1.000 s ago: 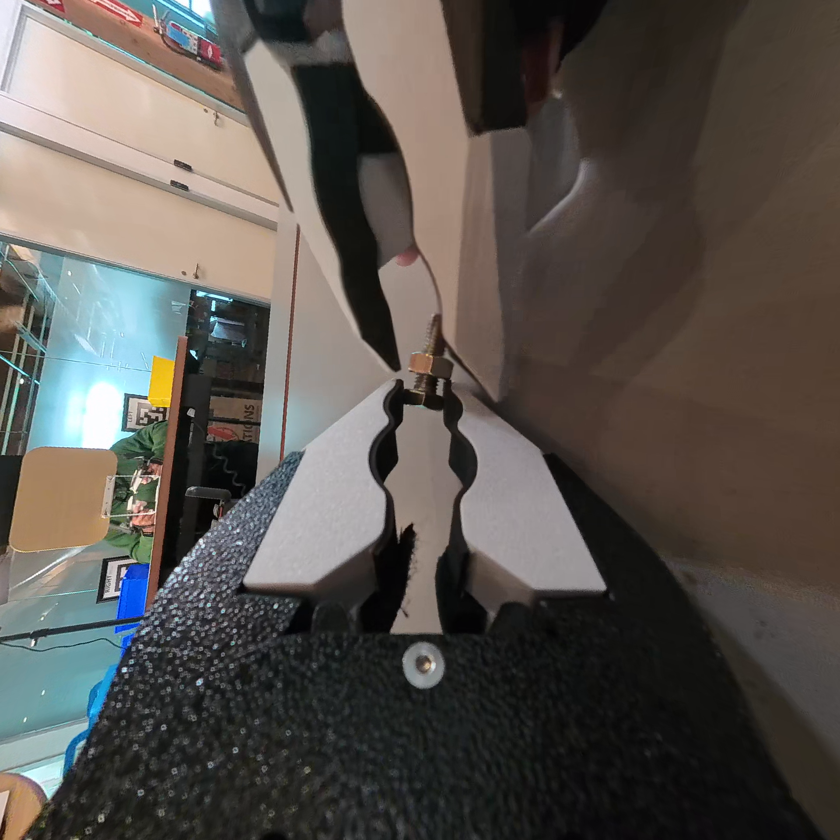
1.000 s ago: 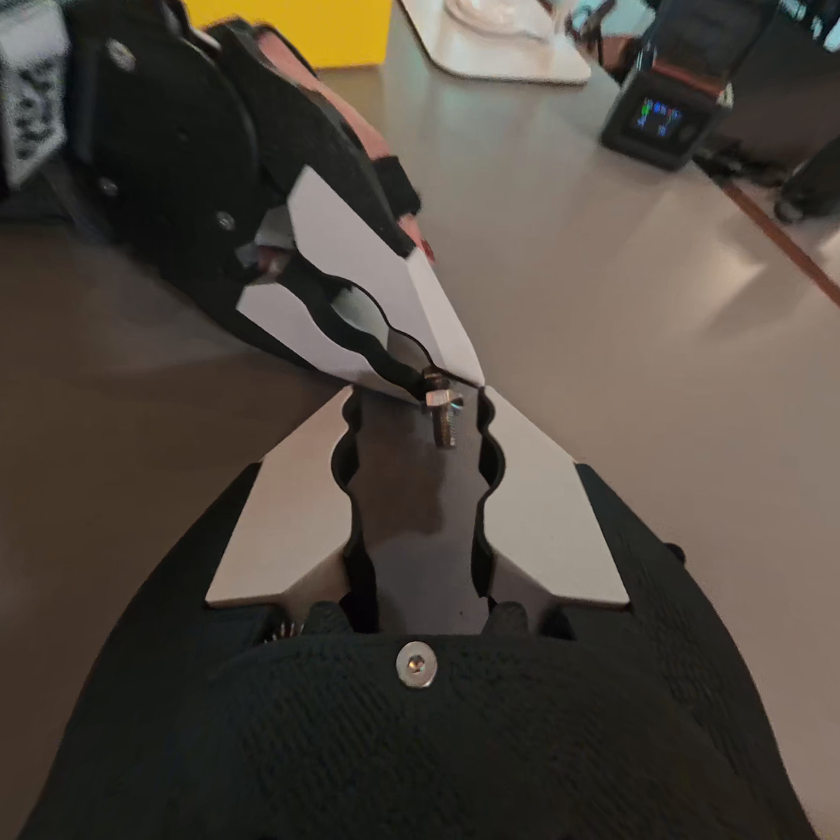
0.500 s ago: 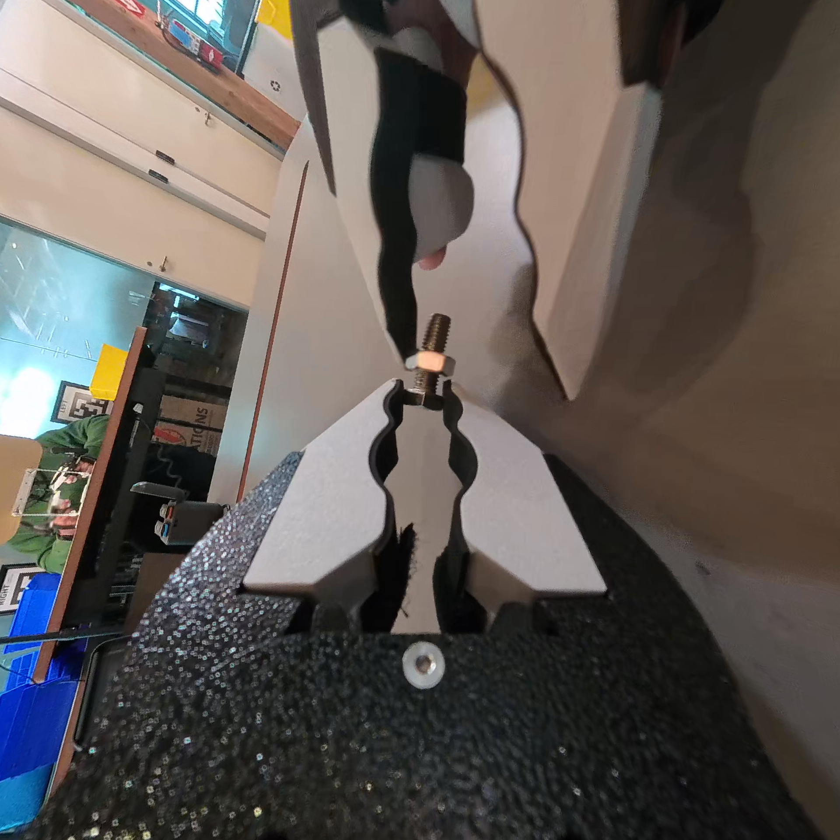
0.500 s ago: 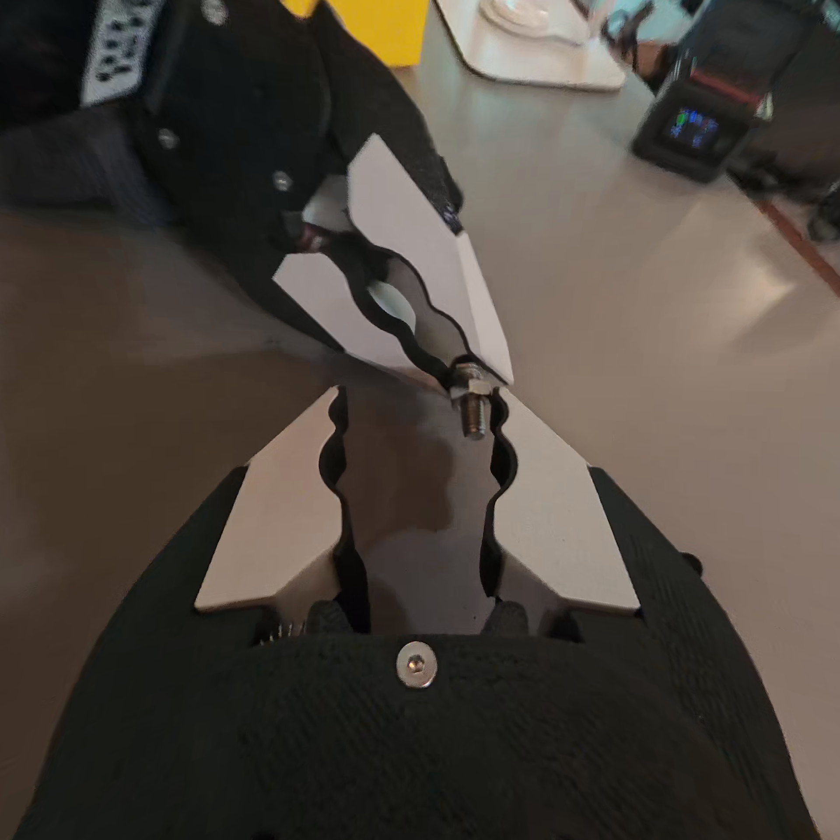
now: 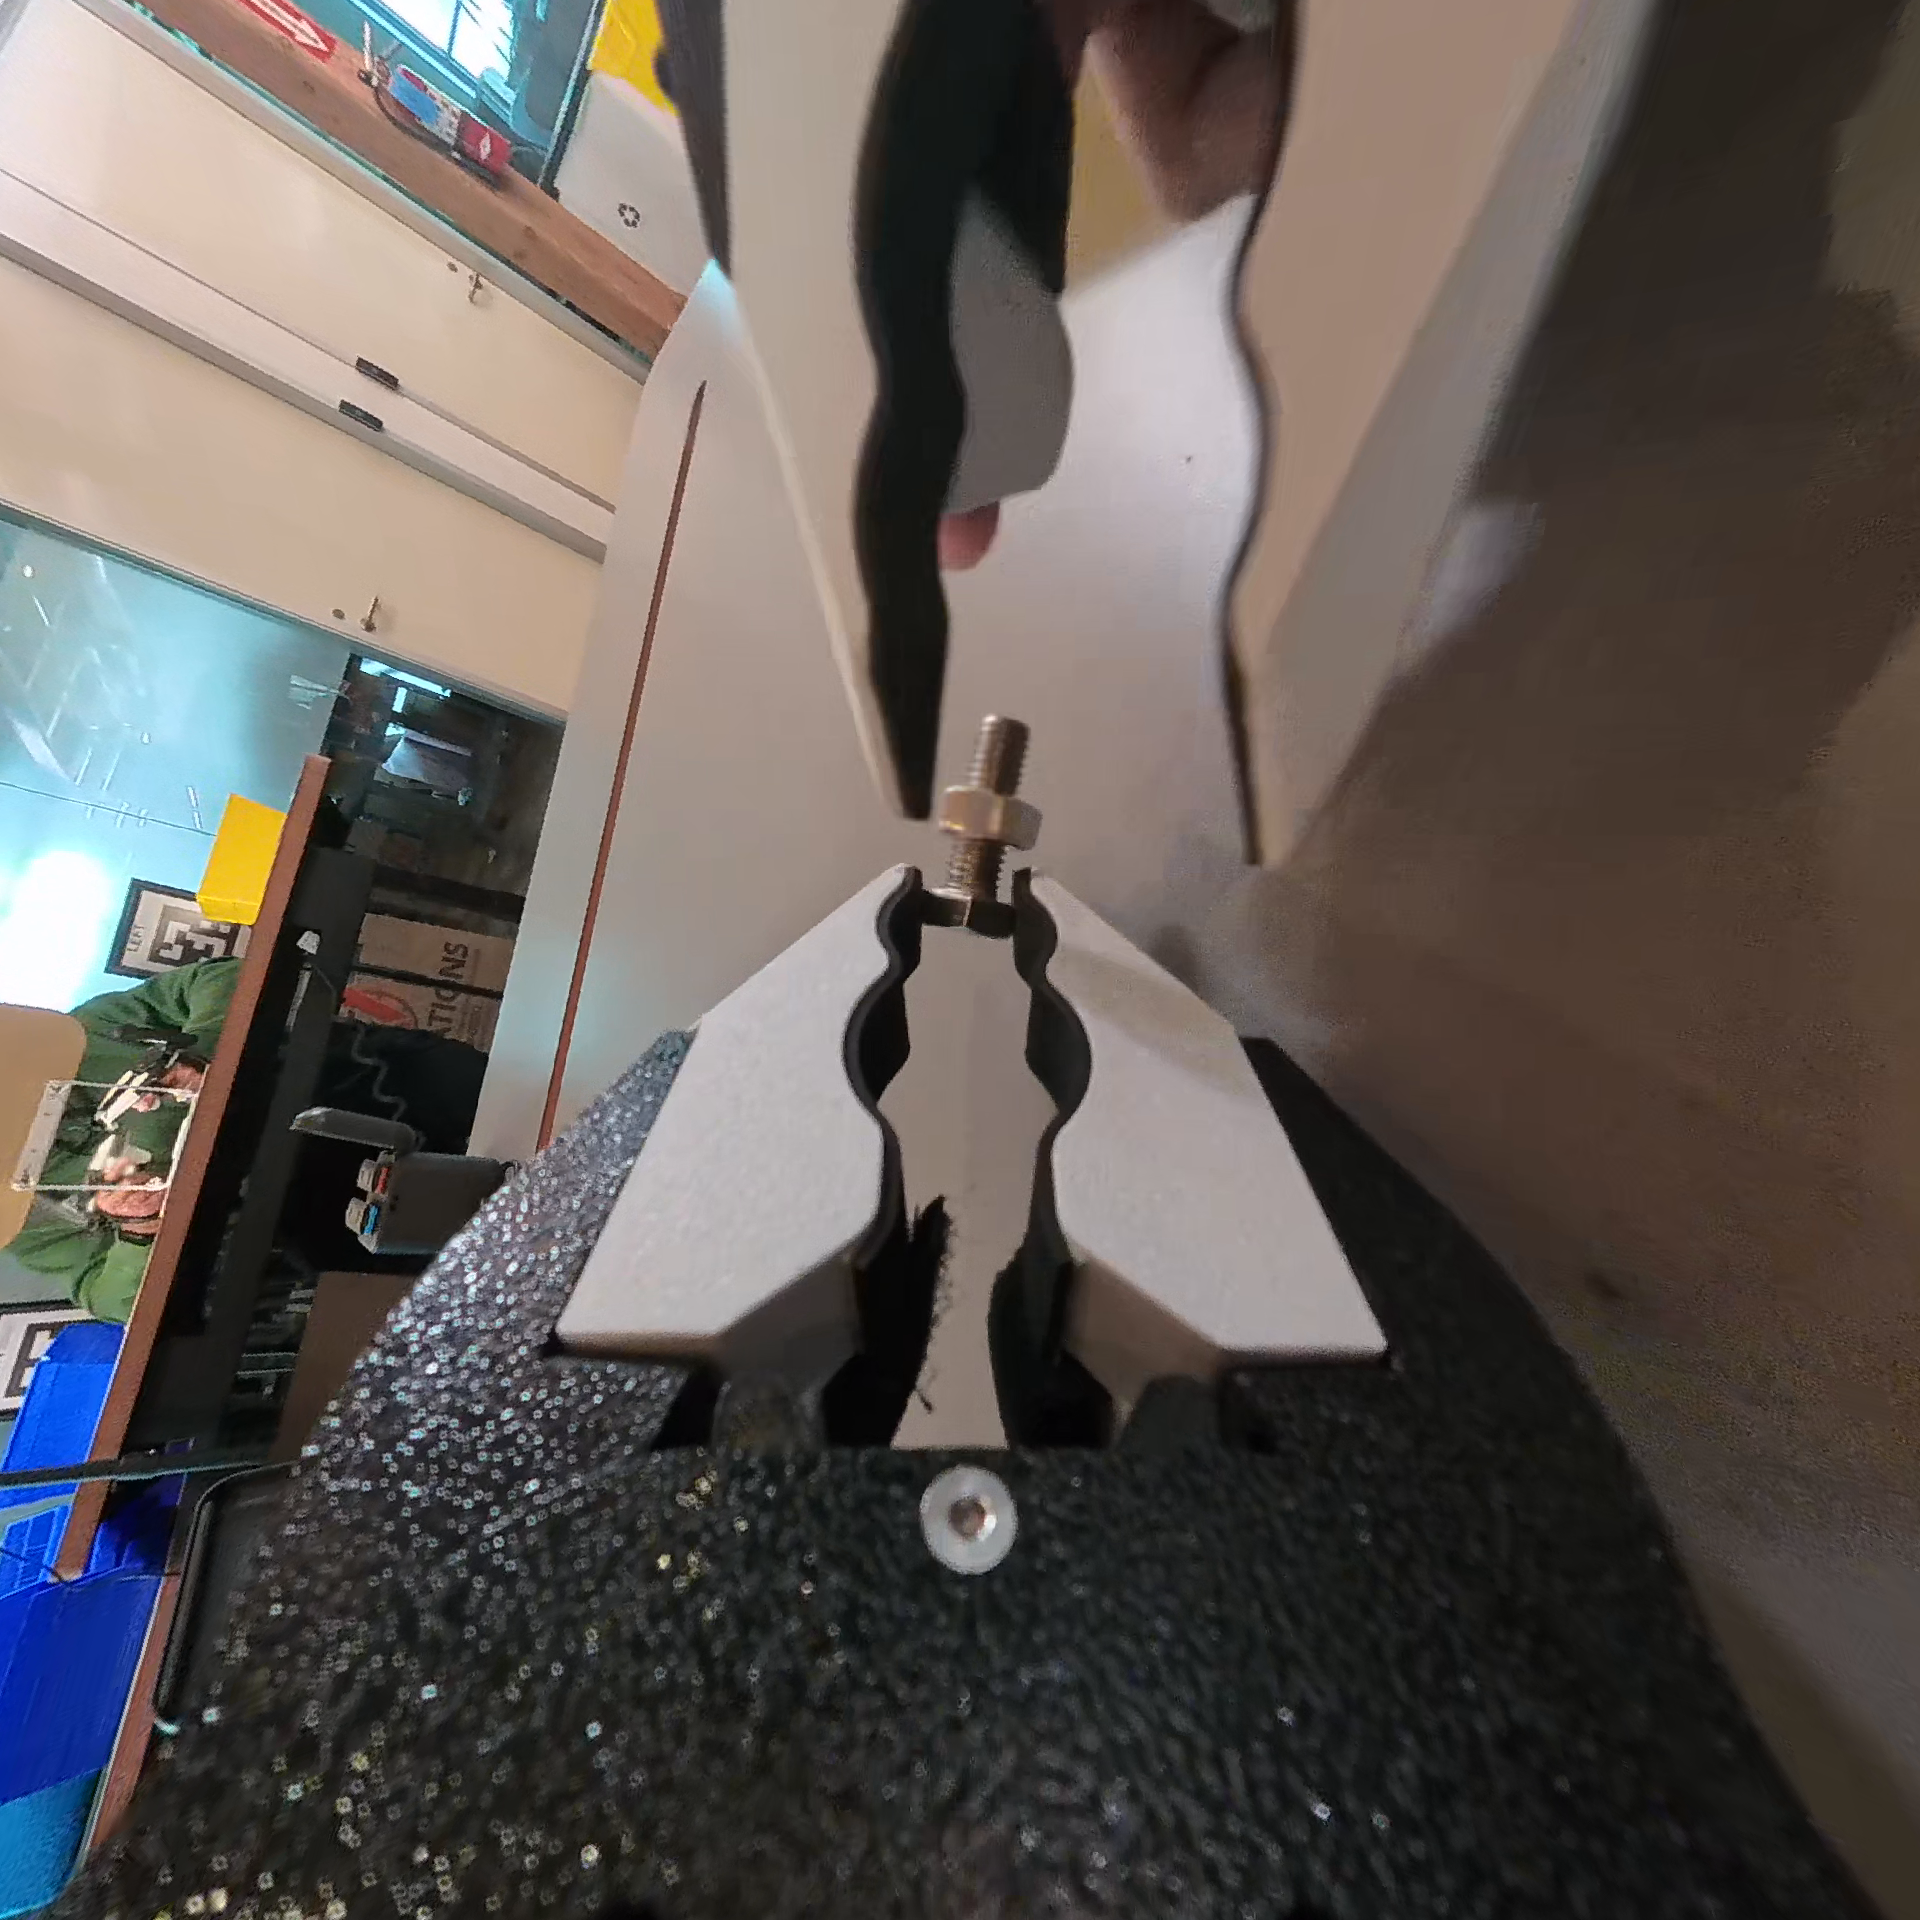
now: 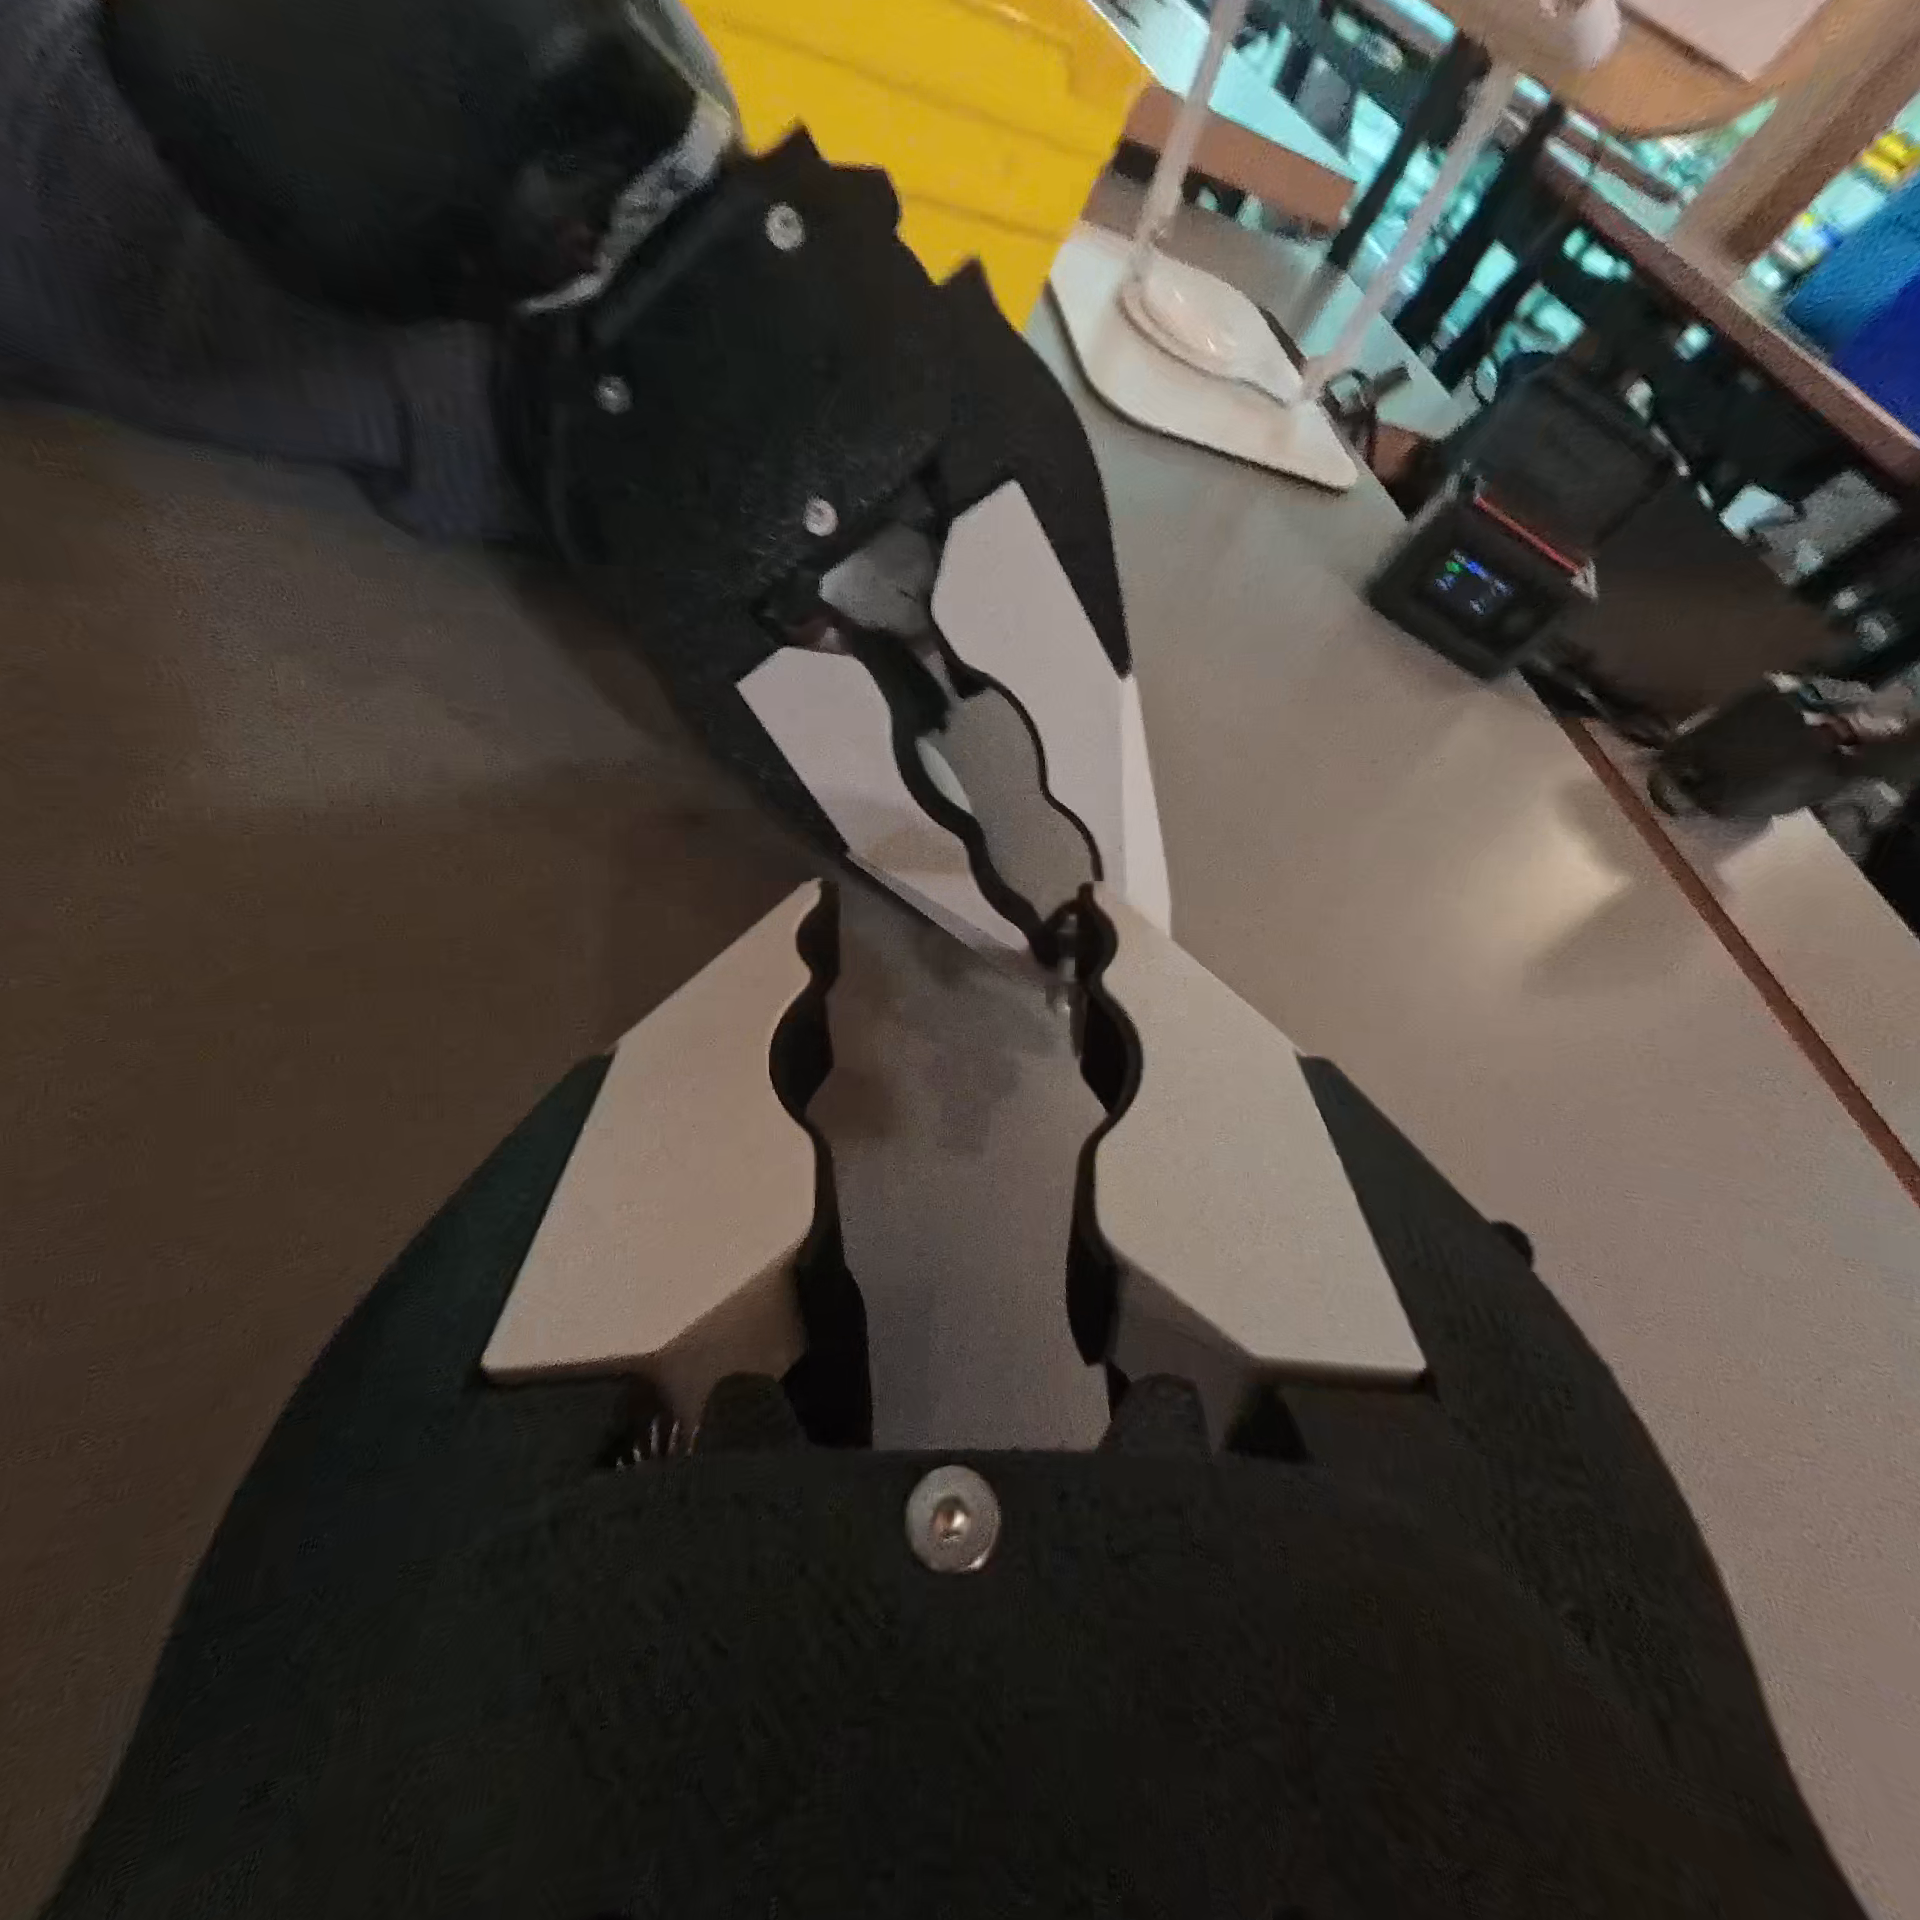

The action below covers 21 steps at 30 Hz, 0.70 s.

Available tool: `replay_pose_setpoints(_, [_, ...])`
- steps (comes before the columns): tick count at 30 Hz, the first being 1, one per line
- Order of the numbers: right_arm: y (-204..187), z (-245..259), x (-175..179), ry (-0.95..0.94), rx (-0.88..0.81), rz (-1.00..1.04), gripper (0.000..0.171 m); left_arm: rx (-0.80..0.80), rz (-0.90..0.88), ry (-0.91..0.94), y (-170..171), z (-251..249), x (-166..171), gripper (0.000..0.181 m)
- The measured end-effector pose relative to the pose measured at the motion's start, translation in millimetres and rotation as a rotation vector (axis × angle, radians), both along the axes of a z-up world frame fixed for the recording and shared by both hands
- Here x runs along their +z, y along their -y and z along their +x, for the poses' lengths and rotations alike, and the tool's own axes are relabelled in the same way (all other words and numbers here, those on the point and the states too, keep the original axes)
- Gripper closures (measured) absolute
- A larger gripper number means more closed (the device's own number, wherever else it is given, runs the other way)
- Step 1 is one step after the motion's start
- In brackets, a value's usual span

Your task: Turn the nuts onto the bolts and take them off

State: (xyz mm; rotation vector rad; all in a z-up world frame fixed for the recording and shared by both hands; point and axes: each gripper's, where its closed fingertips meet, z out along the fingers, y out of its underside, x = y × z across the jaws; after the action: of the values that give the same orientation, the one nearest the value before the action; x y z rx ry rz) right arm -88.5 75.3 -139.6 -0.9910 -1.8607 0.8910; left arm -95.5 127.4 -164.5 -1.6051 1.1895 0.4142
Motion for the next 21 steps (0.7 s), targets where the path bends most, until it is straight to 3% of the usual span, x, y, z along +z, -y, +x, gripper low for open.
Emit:
replay_pose_setpoints(1, [-8,-1,-3,0.038,-0.053,0.001,0.122,-0.002,0.003,-0.004,0,0,0,0.166])
replay_pose_setpoints(4, [-20,-3,-19,0.155,-0.154,-0.059,0.11,-0.003,0.007,-0.023,0,1,-1,0.166])
replay_pose_setpoints(8, [-11,-3,-21,0.137,-0.085,-0.005,0.105,-0.012,0.013,-0.024,1,1,0,0.166])
replay_pose_setpoints(9, [-1,-2,-14,0.075,-0.01,0.032,0.121,-0.008,0.011,-0.02,0,1,0,0.166])
replay_pose_setpoints(10, [9,-1,-5,0.003,0.048,0.053,0.125,-0.004,0.006,-0.016,0,1,0,0.166])
replay_pose_setpoints(12, [0,-4,-3,-0.005,-0.023,0.073,0.127,-0.006,0.009,-0.017,0,1,0,0.166])
replay_pose_setpoints(16, [-26,-3,-28,0.193,-0.175,-0.047,0.109,-0.006,0.01,-0.027,0,1,0,0.166])
replay_pose_setpoints(19, [-16,0,-20,0.145,-0.103,-0.062,0.109,-0.009,0.012,-0.026,0,1,0,0.166])
replay_pose_setpoints(21, [3,5,-9,0.055,0.027,-0.024,0.124,-0.007,0.011,-0.021,0,1,0,0.166])
